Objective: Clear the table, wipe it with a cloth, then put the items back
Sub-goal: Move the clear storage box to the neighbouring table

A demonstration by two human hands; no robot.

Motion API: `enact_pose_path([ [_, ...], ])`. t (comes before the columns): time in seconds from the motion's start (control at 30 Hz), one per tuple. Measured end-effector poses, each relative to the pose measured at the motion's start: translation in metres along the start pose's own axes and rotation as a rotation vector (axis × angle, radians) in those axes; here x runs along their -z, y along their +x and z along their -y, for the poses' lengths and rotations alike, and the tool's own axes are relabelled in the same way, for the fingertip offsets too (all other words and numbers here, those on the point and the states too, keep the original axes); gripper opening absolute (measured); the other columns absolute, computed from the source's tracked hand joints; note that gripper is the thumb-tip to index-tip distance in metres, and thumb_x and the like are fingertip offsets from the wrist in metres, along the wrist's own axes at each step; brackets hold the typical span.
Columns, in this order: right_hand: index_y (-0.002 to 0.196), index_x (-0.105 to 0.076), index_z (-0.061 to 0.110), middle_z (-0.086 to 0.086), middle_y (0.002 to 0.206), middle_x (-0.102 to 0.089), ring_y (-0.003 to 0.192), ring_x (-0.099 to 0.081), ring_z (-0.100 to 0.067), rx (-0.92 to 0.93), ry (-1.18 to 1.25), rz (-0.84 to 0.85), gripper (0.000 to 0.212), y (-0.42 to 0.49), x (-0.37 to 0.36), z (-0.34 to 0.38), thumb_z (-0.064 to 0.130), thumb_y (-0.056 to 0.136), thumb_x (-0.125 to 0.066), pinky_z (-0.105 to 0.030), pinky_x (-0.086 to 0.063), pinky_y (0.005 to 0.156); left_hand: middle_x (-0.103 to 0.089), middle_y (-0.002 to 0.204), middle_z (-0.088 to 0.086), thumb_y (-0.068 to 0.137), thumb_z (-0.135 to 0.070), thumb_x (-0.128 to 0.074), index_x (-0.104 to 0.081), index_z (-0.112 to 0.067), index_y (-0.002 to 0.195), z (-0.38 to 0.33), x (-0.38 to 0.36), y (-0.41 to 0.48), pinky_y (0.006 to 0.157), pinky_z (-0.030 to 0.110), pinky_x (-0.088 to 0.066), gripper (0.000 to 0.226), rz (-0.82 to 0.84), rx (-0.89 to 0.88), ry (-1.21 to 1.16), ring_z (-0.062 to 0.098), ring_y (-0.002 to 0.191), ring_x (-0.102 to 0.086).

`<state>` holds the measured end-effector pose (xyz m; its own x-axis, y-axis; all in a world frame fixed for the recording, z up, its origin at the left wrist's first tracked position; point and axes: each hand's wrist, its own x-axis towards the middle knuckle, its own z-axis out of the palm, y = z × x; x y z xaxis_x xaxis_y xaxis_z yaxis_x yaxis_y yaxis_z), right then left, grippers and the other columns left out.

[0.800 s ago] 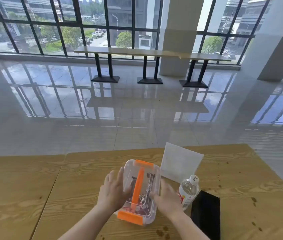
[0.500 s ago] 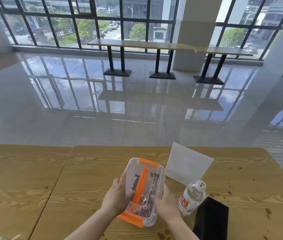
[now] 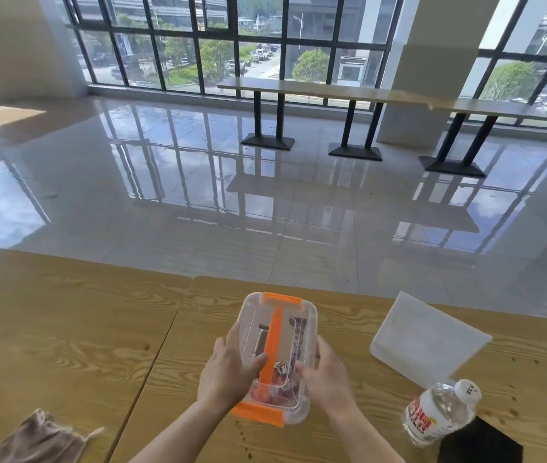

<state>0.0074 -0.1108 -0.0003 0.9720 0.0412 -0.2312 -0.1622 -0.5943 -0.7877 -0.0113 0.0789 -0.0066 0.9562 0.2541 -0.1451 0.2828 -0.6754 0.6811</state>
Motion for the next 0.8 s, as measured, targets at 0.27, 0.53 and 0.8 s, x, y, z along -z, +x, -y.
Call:
enact_pose_path([
  [0.27,0.119,-0.051,0.040,0.019,0.098,-0.070,0.078,-0.070,0.000,0.069,0.008,0.065,0.043,0.021,-0.110,0.083,0.043,0.084,-0.074,-0.034,-0.062,0.070,-0.049,0.125,0.001,0.080,-0.064,-0.067,-0.016,-0.035,0.153,0.085,0.099,0.023,0.069,0.030,-0.045,0.094,-0.107,0.084,0.047,0.019,0.098,-0.062],
  [0.53,0.116,-0.054,0.039,0.019,0.096,-0.070,0.081,-0.068,0.001,0.113,-0.043,0.194,0.039,0.054,-0.209,0.164,0.040,0.084,-0.075,-0.028,-0.056,0.070,-0.047,0.113,0.000,0.081,-0.062,-0.067,-0.016,-0.032,0.152,0.162,0.179,0.054,0.068,0.032,-0.047,0.093,-0.206,0.218,0.046,0.020,0.090,-0.060],
  [0.8,0.117,-0.052,0.035,0.015,0.101,-0.069,0.091,-0.068,-0.009,0.160,-0.161,0.294,0.040,0.113,-0.281,0.241,0.037,0.083,-0.073,-0.041,-0.056,0.084,-0.052,0.117,0.009,0.080,-0.062,-0.068,-0.024,-0.027,0.149,0.215,0.229,0.108,0.067,0.037,-0.046,0.089,-0.289,0.320,0.013,0.026,0.092,-0.060],
])
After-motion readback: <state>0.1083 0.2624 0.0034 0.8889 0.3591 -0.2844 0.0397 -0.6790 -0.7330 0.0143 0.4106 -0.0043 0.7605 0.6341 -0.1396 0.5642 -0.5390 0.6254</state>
